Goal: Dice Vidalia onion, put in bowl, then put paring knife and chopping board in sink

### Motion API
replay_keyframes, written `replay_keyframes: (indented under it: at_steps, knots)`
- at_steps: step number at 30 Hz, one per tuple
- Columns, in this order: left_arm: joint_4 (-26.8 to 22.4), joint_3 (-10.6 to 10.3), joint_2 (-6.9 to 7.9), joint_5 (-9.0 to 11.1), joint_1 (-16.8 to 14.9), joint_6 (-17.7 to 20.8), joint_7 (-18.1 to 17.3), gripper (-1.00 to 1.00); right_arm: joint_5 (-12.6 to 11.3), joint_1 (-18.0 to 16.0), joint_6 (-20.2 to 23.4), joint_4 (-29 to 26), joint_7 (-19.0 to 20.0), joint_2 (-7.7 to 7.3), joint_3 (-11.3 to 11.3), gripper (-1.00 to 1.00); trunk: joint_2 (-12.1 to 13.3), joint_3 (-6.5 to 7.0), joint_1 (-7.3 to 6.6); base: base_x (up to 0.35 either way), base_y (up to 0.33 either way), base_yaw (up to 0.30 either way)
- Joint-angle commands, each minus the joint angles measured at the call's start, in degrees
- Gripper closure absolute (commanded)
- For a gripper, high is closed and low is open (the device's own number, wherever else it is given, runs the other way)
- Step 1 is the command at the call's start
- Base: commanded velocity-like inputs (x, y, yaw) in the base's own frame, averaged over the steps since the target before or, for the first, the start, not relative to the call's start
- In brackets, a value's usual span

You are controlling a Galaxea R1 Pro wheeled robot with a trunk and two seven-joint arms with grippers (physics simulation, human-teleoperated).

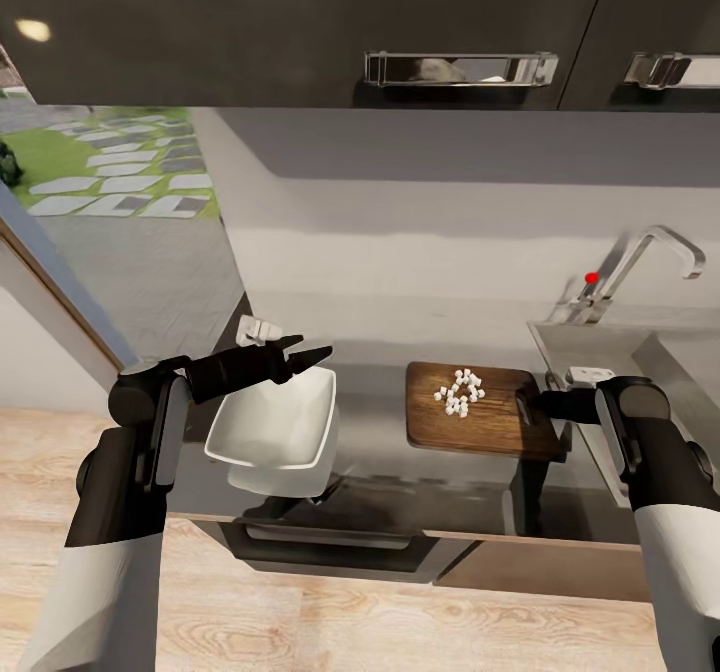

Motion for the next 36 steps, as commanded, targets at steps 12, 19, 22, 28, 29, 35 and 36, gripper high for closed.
replay_keyframes:
  at_steps: [12,19,22,28,29,35,36]
  knots:
    - [-0.01,0.11,-0.05,0.16,-0.06,0.52,-0.15,-1.00,0.60,-0.05,0.20,-0.04,0.57,0.00,-0.05,-1.00,-0.11,-0.10,0.03,0.008,0.000,0.000]
    - [-0.01,0.11,-0.05,0.16,-0.06,0.52,-0.15,-1.00,0.60,-0.05,0.20,-0.04,0.57,0.00,-0.05,-1.00,-0.11,-0.10,0.03,0.003,0.000,0.000]
    - [-0.01,0.11,-0.05,0.16,-0.06,0.52,-0.15,-1.00,0.58,-0.05,0.20,-0.04,0.57,0.00,-0.05,-1.00,-0.11,-0.11,0.03,0.000,0.000,0.000]
    - [-0.01,0.11,-0.05,0.16,-0.06,0.52,-0.15,-1.00,0.56,-0.05,0.20,-0.04,0.57,0.00,-0.05,-1.00,-0.11,-0.17,0.03,0.000,0.000,0.000]
    - [-0.01,0.11,-0.05,0.16,-0.06,0.49,-0.15,-1.00,0.56,-0.05,0.20,-0.04,0.57,0.00,-0.05,-1.00,-0.11,-0.17,0.03,0.018,0.000,0.000]
    - [-0.01,0.11,-0.09,0.16,-0.06,0.44,-0.15,-1.00,0.59,-0.05,0.20,-0.04,0.57,0.00,-0.05,-1.00,-0.11,-0.17,0.03,0.158,0.000,0.000]
    - [-0.01,0.11,-0.09,0.16,-0.06,0.44,-0.15,-1.00,0.56,-0.05,0.20,-0.04,0.57,0.00,-0.05,-1.00,-0.11,-0.17,0.03,0.112,0.000,0.000]
